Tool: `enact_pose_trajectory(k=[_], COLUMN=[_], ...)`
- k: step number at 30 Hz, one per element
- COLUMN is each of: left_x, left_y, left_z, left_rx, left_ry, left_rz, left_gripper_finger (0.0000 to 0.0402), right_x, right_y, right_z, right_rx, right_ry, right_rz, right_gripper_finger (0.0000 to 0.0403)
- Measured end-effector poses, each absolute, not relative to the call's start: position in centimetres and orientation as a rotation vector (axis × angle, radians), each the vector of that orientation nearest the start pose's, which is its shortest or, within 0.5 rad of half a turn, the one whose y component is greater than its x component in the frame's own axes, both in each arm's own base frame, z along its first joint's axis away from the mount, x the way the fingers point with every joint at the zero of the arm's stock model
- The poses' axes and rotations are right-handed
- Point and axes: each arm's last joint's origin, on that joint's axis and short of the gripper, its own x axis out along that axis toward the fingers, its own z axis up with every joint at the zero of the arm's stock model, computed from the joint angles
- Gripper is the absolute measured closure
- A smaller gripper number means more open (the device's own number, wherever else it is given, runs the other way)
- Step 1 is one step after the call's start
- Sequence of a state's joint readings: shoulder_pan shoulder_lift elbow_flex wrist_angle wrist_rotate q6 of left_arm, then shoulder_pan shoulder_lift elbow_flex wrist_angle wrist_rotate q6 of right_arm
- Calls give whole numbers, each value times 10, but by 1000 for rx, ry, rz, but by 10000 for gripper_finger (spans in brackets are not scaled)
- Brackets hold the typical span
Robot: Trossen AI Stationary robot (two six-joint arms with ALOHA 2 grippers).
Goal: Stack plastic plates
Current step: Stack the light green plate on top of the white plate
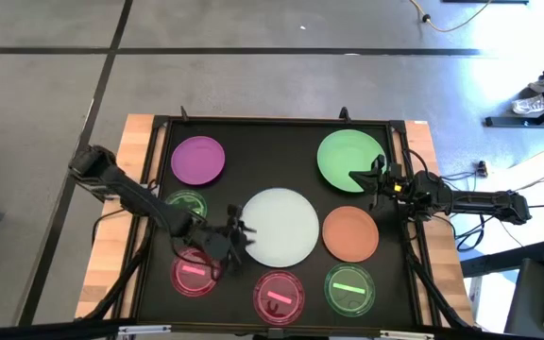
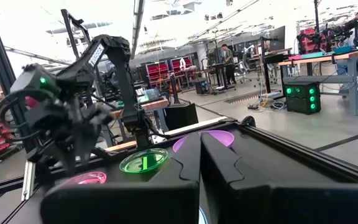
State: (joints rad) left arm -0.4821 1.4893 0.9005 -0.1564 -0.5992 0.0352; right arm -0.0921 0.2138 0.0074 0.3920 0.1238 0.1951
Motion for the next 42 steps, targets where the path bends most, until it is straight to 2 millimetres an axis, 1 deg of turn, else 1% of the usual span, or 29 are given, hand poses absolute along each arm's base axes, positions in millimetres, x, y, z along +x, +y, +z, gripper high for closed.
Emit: enact_pose_trajectory(k=[2,5,8,10,12,15,18,21,25,29,32,34,36,39,42], left_x=[273,272,271,269,267,262,260,262,263,267,269,267,263,251,238], left_y=[-118,-105,-92,-81,-70,-51,-36,-25,-14,-10,-13,-16,-17,-18,-19], left_z=[228,236,235,231,227,221,218,215,207,196,185,176,169,162,155], left_rx=[426,435,474,518,520,465,381,282,197,120,90,69,28,-46,-84], left_ry=[619,601,637,695,753,840,886,896,905,805,659,546,429,268,178], left_rz=[174,285,389,453,518,607,670,685,668,647,614,571,500,409,364], left_gripper_finger=[275,275,275,275,275,277,281,285,287,287,287,287,287,287,287], right_x=[108,108,108,108,108,109,109,109,109,111,115,119,124,132,141], right_y=[-14,-14,-14,-14,-14,-14,-14,-15,-16,-17,-18,-17,-18,-19,-20], right_z=[186,186,185,185,184,183,182,182,179,176,173,176,180,177,173], right_rx=[197,199,203,204,204,205,205,206,207,206,207,212,216,220,211], right_ry=[-206,-206,-201,-197,-188,-177,-174,-167,-142,-112,-59,-27,8,108,192], right_rz=[-197,-209,-212,-213,-214,-223,-225,-245,-294,-325,-328,-319,-312,-328,-362], right_gripper_finger=[398,398,398,398,398,398,398,398,398,398,398,398,398,398,398])
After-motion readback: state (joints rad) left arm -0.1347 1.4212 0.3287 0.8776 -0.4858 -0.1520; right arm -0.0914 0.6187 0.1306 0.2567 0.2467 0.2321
